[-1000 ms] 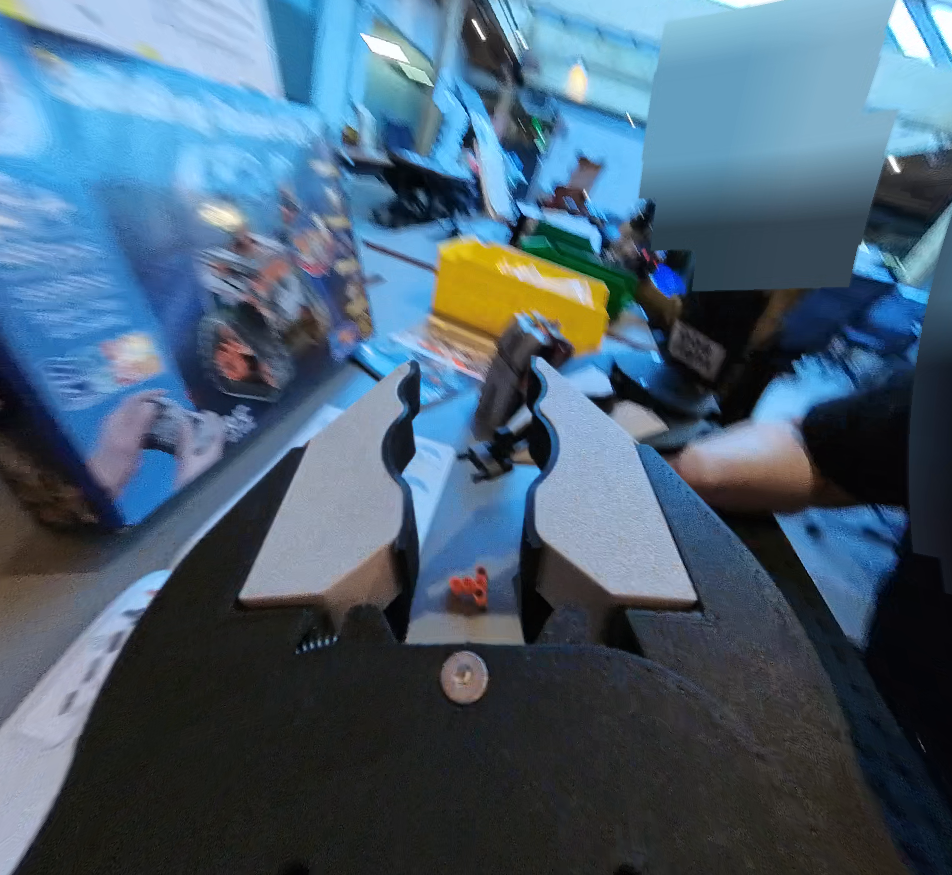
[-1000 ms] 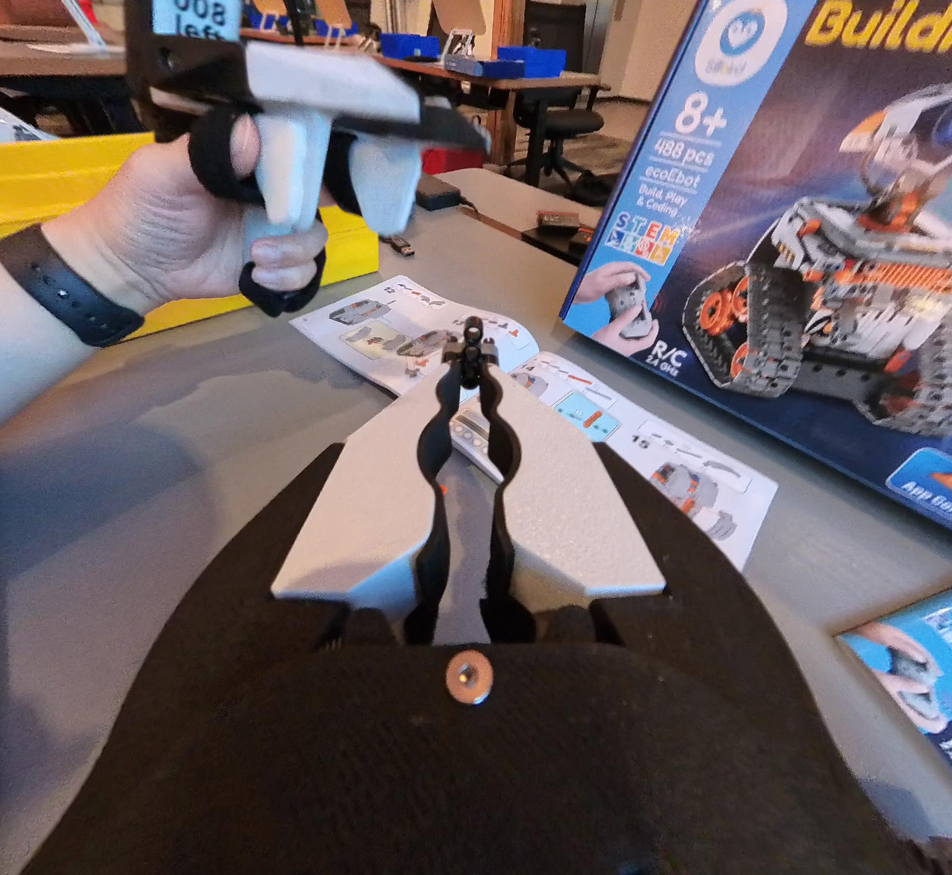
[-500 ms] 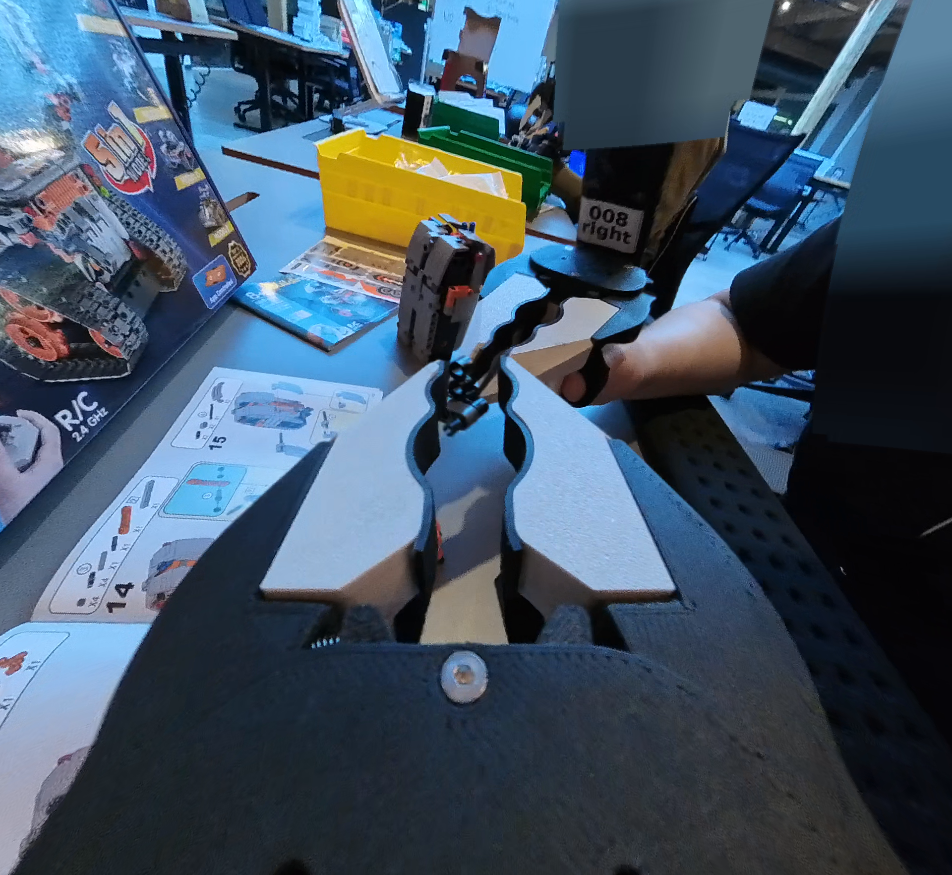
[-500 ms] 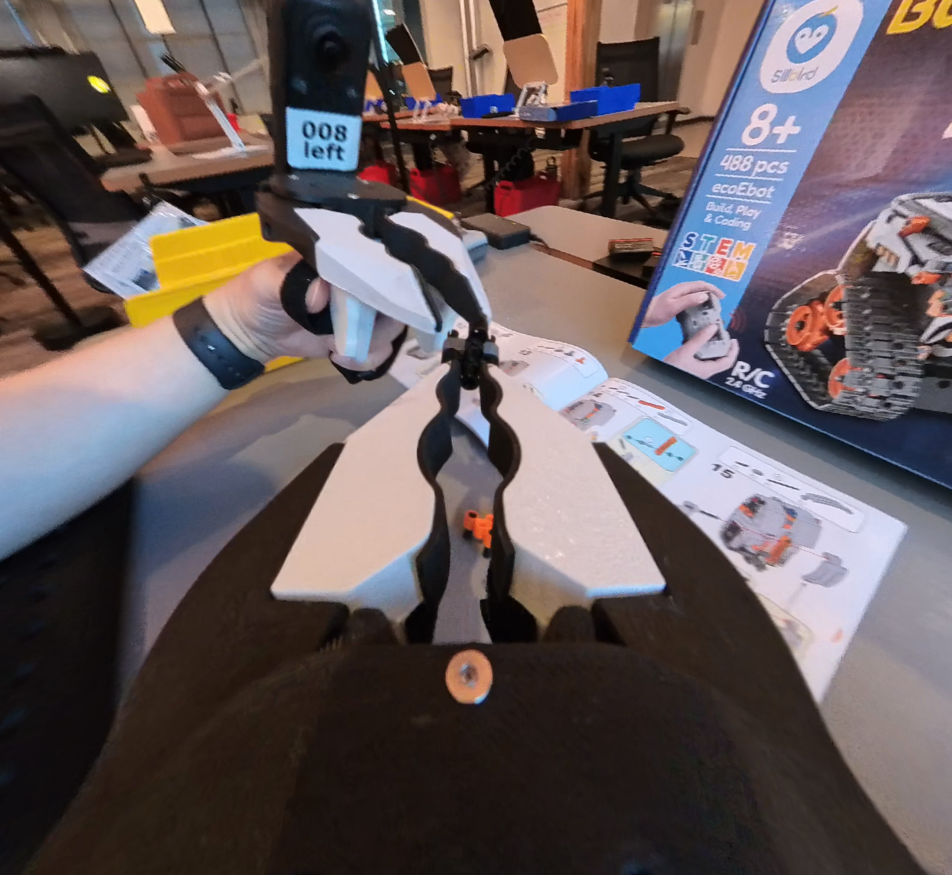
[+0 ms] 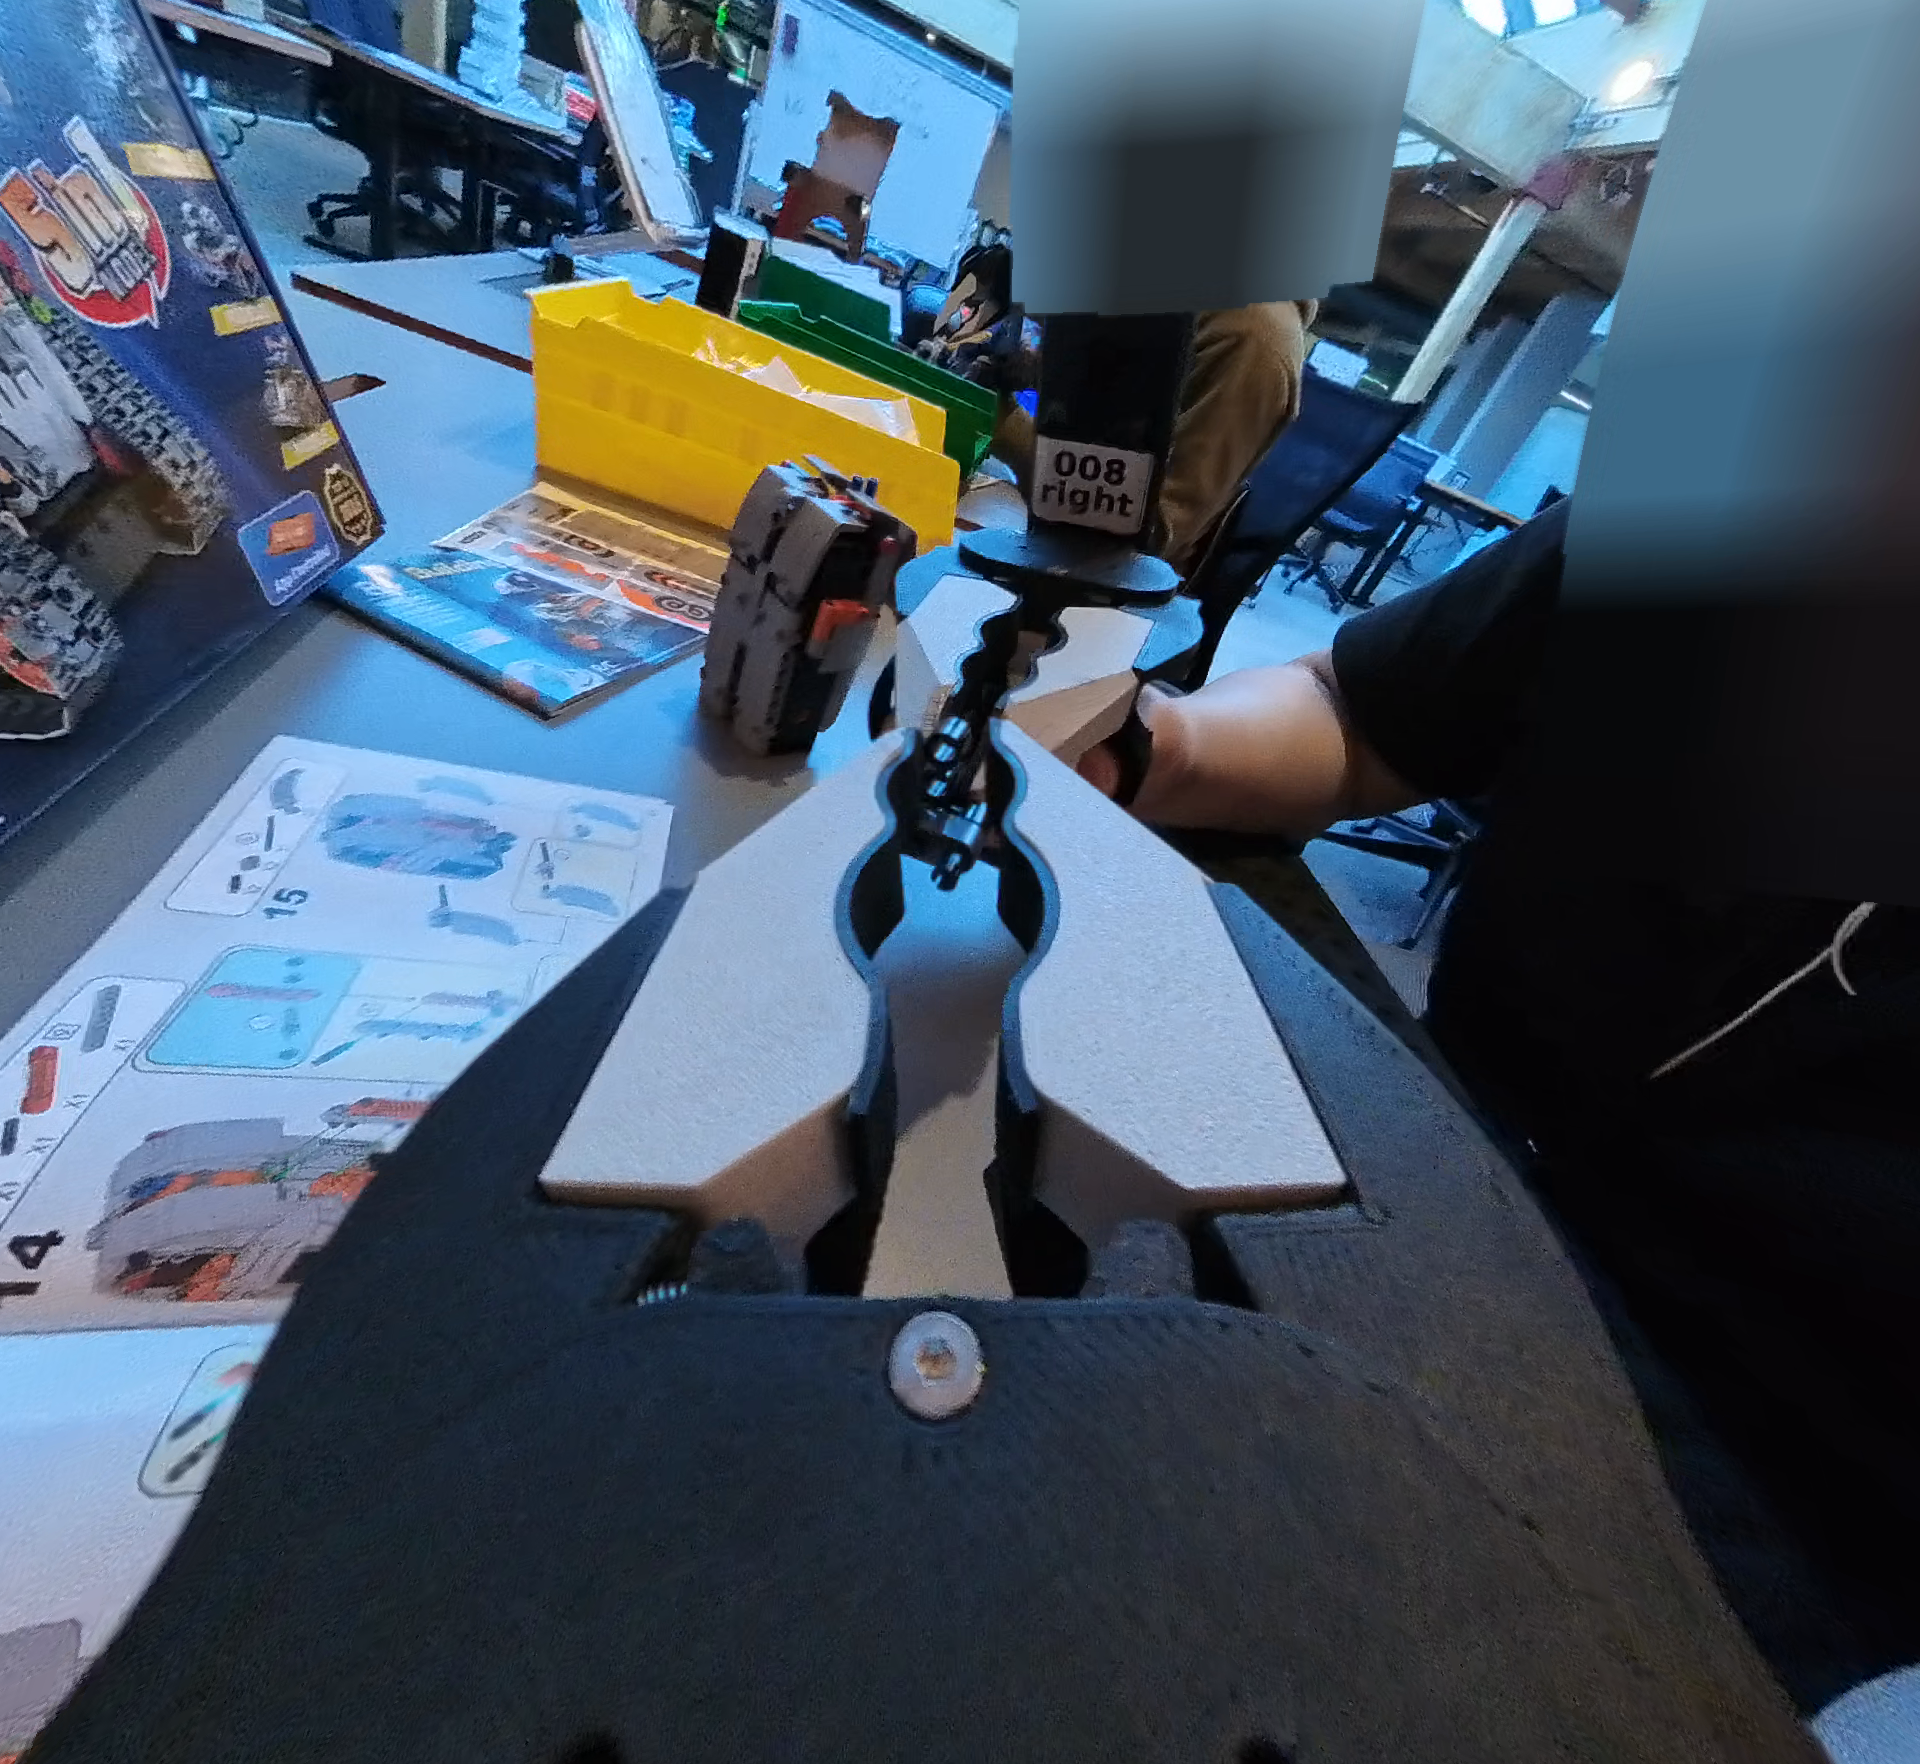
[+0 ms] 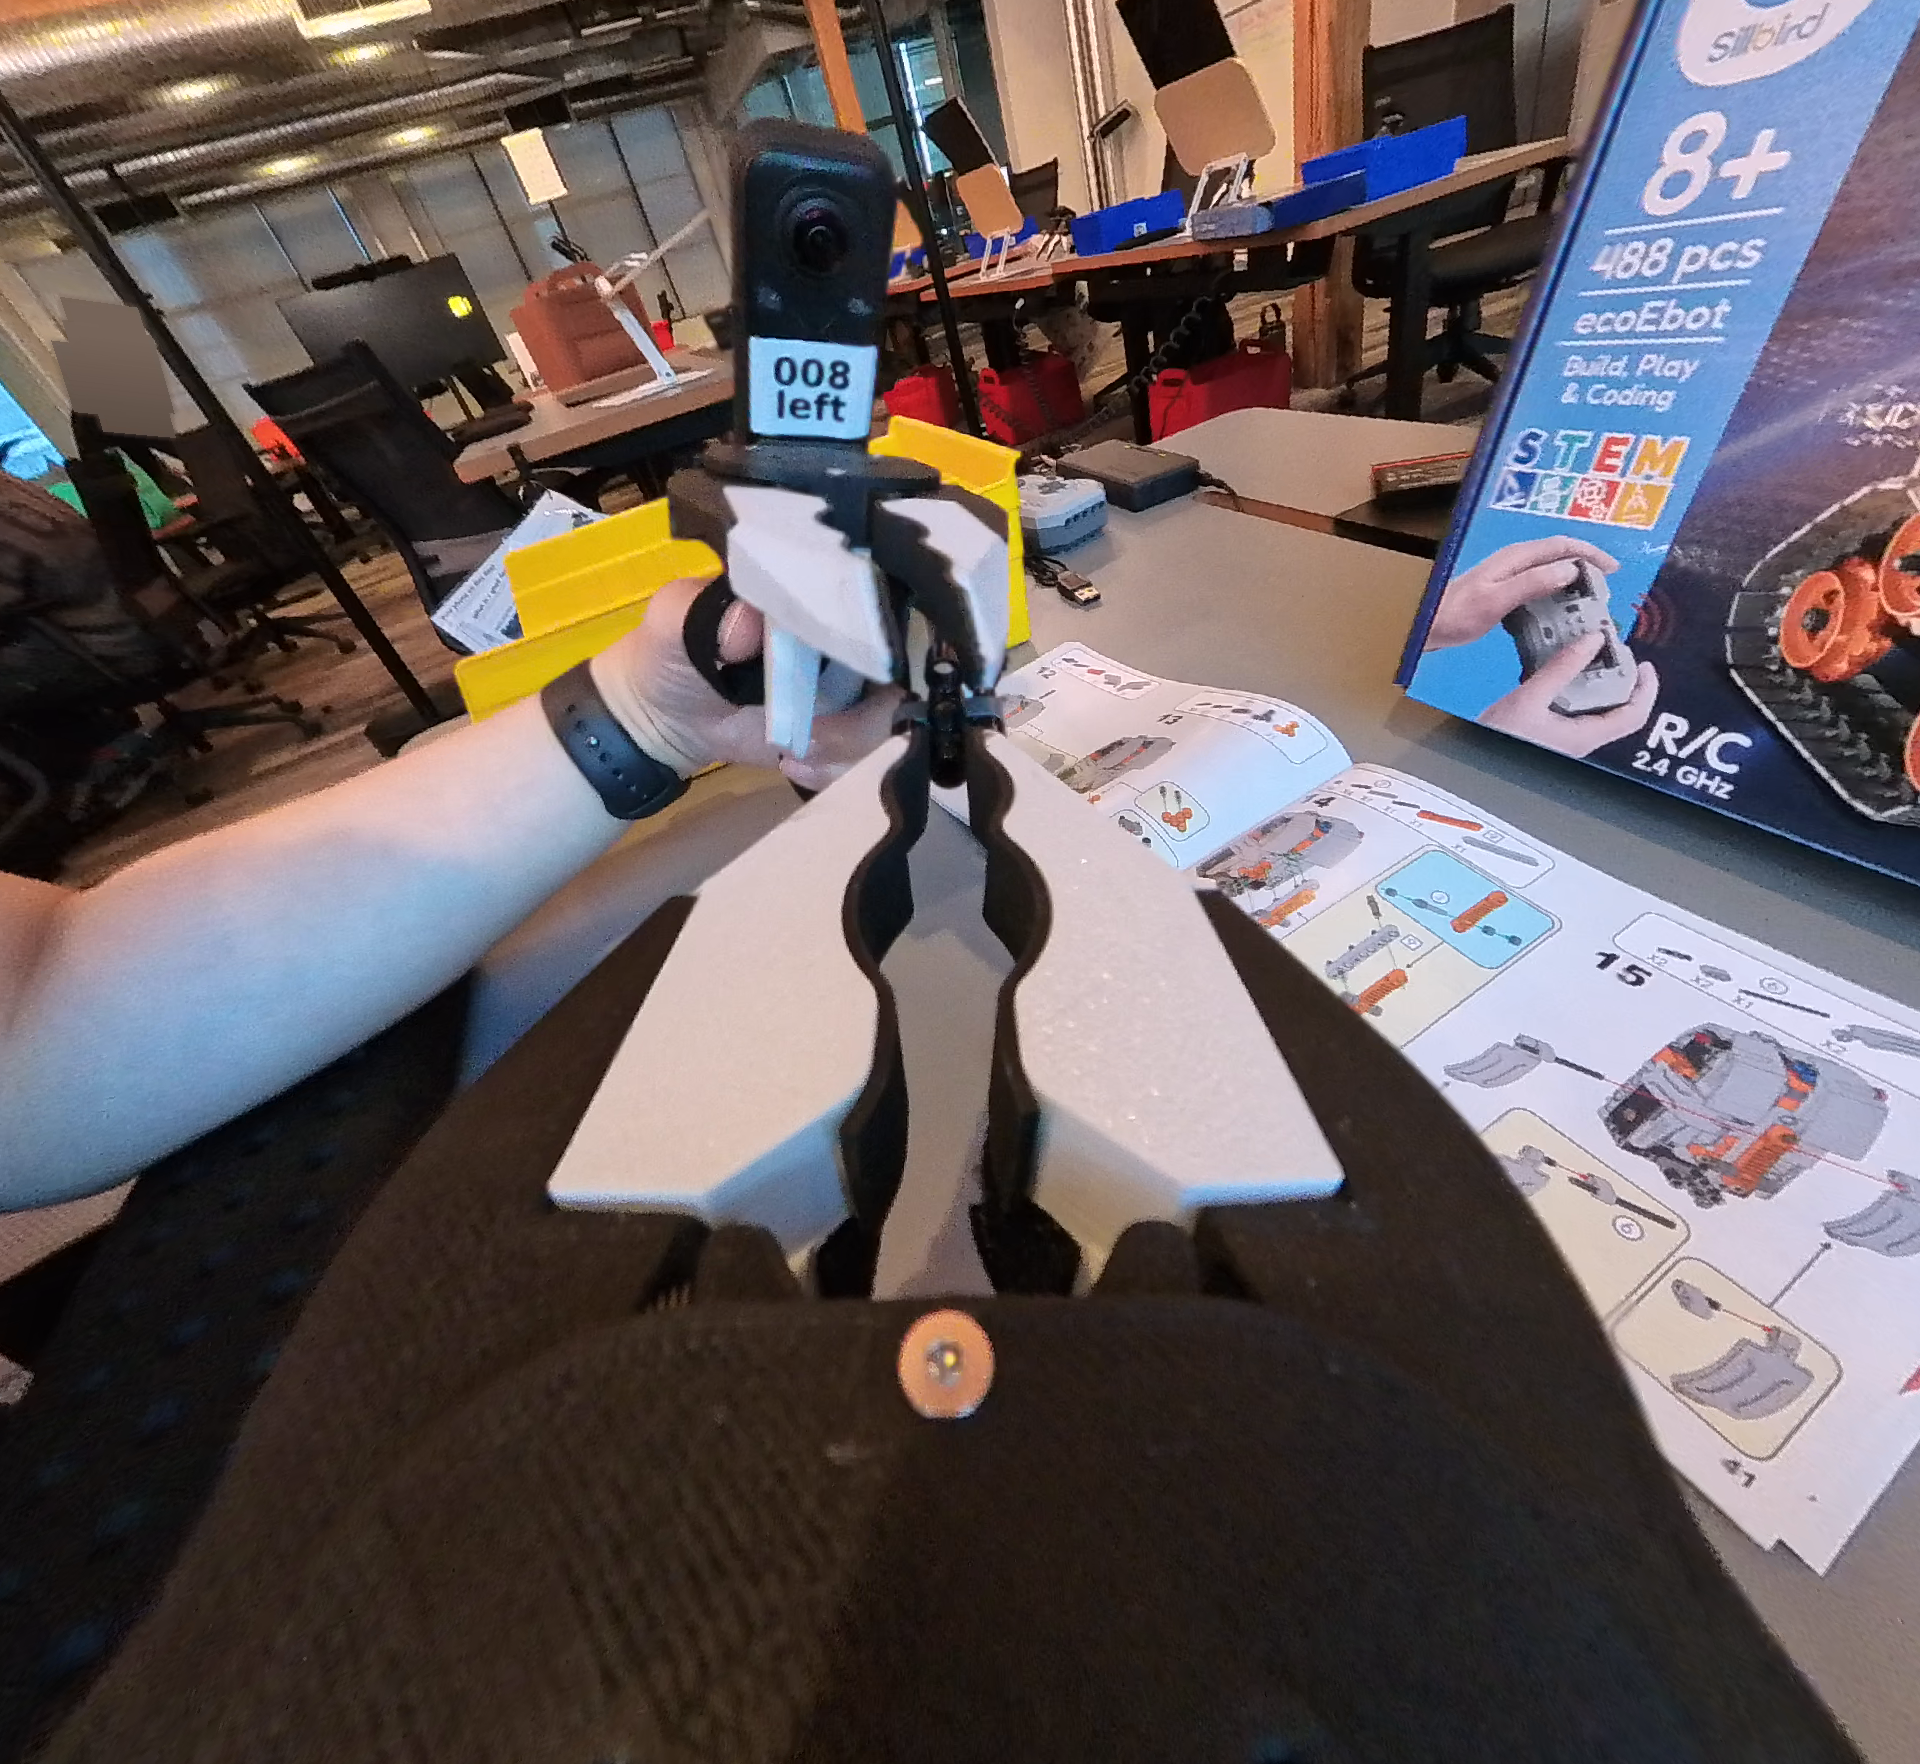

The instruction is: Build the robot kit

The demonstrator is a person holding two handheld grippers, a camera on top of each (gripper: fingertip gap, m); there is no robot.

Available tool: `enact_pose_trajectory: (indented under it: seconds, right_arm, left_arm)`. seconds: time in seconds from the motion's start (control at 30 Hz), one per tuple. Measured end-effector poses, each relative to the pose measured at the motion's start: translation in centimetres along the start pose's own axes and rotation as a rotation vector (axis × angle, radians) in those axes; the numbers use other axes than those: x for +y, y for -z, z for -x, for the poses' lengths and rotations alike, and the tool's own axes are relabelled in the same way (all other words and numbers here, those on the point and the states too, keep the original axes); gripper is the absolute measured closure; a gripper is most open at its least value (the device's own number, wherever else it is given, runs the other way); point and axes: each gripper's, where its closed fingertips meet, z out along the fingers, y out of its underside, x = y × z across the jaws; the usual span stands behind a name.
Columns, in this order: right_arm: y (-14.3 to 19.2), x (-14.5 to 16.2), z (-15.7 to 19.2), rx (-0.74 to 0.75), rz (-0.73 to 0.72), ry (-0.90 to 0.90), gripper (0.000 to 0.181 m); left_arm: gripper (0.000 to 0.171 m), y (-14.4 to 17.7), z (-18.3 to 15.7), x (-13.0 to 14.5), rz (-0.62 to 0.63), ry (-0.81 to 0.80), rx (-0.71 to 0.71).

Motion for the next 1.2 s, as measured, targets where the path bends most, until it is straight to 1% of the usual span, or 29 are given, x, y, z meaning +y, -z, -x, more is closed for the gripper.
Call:
enact_pose_trajectory:
  seconds: [0.03,0.1,0.13,0.2,0.23,0.3,0.33,0.4,0.43,0.5,0.6,0.67,0.73,0.87,1.0,1.03,1.07,1.1,1.13,1.17,1.2]
  right_arm:
    - [-0.1,0.0,0.2,-0.005,0.002,0.016,0.177]
    - [-0.2,0.1,0.5,-0.009,0.006,0.037,0.178]
    - [-0.2,0.2,0.3,0.007,0.015,0.046,0.177]
    - [0.0,-0.3,0.6,-0.018,-0.019,0.043,0.177]
    - [0.1,-0.8,0.5,-0.008,-0.041,0.041,0.175]
    - [0.5,-1.9,0.0,0.056,-0.107,0.105,0.146]
    - [0.7,-2.3,0.0,0.073,-0.118,0.156,0.145]
    - [0.8,-2.5,0.9,0.060,-0.113,0.245,0.153]
    - [0.7,-2.4,1.4,0.044,-0.105,0.271,0.159]
    - [0.5,-2.1,2.3,0.005,-0.108,0.286,0.165]
    - [0.3,-1.7,2.6,-0.028,-0.095,0.251,0.164]
    - [0.4,-1.8,2.4,-0.020,-0.098,0.234,0.165]
    - [0.4,-1.8,2.4,-0.037,-0.093,0.221,0.176]
    - [0.2,-1.2,2.2,-0.060,-0.058,0.181,0.176]
    - [0.3,-1.3,2.6,-0.110,-0.048,0.132,0.177]
    - [0.4,-1.4,2.6,-0.110,-0.051,0.131,0.177]
    - [0.6,-1.9,2.7,-0.101,-0.073,0.146,0.177]
    - [1.0,-2.7,2.5,-0.070,-0.116,0.179,0.177]
    - [1.6,-3.6,2.2,-0.013,-0.162,0.235,0.177]
    - [2.2,-4.5,2.0,0.053,-0.200,0.317,0.178]
    - [2.7,-5.2,1.8,0.118,-0.222,0.407,0.177]
  left_arm:
    - [0.167,0.0,-0.1,0.2,0.014,-0.010,-0.001]
    - [0.164,-0.3,-0.1,1.0,0.068,-0.052,-0.026]
    - [0.160,-0.4,-0.2,0.9,0.069,-0.067,-0.030]
    - [0.168,-0.3,-0.3,0.5,0.055,-0.084,-0.029]
    - [0.169,-0.2,-0.4,0.2,0.042,-0.086,-0.023]
    - [0.169,0.5,-0.6,-0.7,-0.007,-0.088,-0.020]
    - [0.169,0.9,-0.7,-1.4,-0.045,-0.082,-0.010]
    - [0.169,1.4,-1.3,-2.1,-0.086,-0.070,0.019]
    - [0.169,1.5,-1.5,-2.2,-0.085,-0.073,0.028]
    - [0.169,1.2,-2.0,-1.9,-0.063,-0.086,0.046]
    - [0.169,0.4,-2.4,-1.0,-0.006,-0.096,0.063]
    - [0.169,0.1,-2.5,-0.7,0.010,-0.091,0.067]
    - [0.169,0.0,-2.4,-0.6,0.015,-0.084,0.066]
    - [0.169,-0.1,-2.1,-0.2,0.030,-0.075,0.060]
    - [0.169,-0.1,-2.5,-0.3,0.030,-0.076,0.081]
    - [0.169,-0.2,-2.6,-0.6,0.014,-0.084,0.077]
    - [0.143,-0.1,-2.5,-1.3,-0.029,-0.084,0.058]
    - [0.112,0.2,-2.3,-2.4,-0.080,-0.068,0.024]
    - [0.105,0.8,-2.2,-3.2,-0.119,-0.060,0.003]
    - [0.105,1.7,-2.1,-4.0,-0.157,-0.069,-0.020]
    - [0.109,2.6,-1.9,-4.7,-0.196,-0.093,-0.053]
